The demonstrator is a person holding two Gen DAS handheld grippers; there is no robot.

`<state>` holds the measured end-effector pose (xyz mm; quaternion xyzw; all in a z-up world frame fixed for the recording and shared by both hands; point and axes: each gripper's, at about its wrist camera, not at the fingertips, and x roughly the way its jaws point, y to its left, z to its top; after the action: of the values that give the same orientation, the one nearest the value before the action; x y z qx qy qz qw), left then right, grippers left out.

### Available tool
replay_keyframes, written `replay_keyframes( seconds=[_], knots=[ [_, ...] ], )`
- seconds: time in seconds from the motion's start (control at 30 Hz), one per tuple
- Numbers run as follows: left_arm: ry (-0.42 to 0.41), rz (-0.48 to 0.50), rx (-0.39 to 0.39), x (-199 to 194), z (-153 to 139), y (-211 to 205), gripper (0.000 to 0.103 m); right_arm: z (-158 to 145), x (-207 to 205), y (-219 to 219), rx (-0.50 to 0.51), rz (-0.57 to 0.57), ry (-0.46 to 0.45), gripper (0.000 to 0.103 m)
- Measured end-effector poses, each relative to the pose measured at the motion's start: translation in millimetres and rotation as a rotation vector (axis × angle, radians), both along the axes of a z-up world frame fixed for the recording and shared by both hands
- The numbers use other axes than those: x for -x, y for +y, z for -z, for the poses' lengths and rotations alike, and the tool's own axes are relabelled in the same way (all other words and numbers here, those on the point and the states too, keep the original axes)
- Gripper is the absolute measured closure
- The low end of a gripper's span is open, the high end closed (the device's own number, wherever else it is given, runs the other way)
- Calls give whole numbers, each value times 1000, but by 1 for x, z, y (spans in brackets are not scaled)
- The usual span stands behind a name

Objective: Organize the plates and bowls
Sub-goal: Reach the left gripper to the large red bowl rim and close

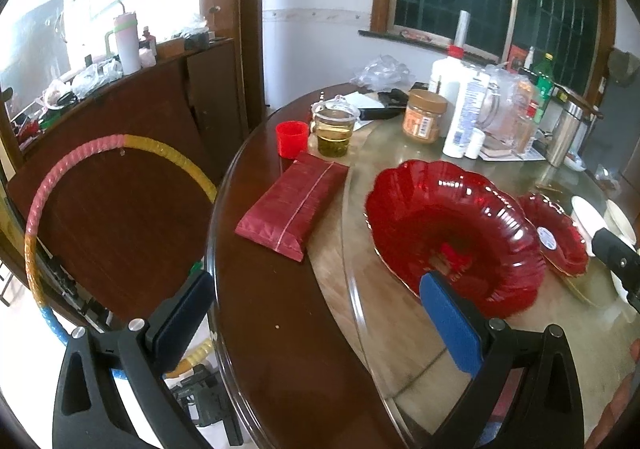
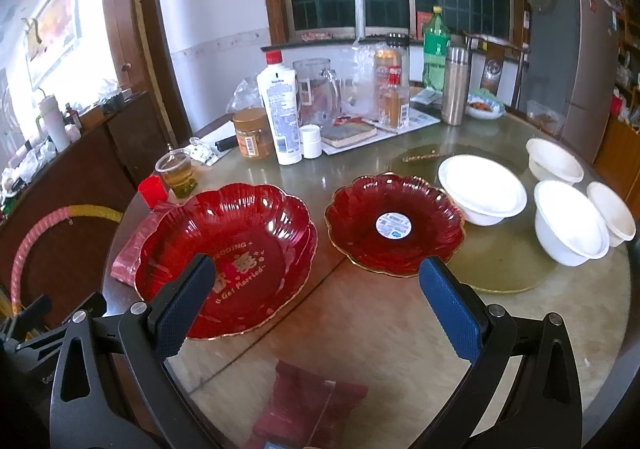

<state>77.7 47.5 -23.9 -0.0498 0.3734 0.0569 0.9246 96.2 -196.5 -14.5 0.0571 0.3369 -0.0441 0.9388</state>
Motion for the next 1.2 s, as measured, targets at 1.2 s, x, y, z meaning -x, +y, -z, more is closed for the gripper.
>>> replay_keyframes(
  seconds=[1.2],
  knots=[
    [355,-8,42,-96,50,-16,1,59,-83,-5,-7,72,267,1]
  ],
)
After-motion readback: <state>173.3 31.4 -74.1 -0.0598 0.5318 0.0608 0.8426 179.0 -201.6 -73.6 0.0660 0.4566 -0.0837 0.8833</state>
